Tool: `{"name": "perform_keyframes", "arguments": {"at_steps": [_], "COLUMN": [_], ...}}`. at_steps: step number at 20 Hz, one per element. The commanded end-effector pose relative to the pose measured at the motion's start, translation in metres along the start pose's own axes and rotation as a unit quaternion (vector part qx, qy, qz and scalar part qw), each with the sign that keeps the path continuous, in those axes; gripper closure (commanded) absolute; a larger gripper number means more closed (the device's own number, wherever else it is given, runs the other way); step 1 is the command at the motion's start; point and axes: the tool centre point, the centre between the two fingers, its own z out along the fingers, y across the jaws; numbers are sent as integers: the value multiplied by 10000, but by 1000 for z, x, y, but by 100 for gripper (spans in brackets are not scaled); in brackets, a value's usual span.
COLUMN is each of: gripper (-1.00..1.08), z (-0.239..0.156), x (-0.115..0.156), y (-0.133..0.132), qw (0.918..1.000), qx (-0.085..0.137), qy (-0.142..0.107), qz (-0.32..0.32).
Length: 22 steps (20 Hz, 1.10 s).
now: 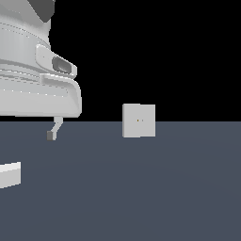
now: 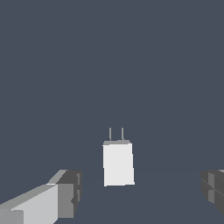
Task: Plug the charger into the wall socket.
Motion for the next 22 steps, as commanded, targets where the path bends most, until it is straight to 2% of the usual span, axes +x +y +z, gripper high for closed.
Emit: {"name": "perform_keyframes", "arguments": {"at_steps": [1, 6, 15, 22], "gripper": [-92, -92, -92, -92], "z": [5, 9, 11, 36], "x": [-2, -4, -4, -7], "y": [-10, -17, -15, -15], "qw": [9999, 9996, 9997, 9997], "qx": [3, 3, -3, -6], "qy": [32, 50, 41, 39], "qz": [-161, -288, -253, -252]}}
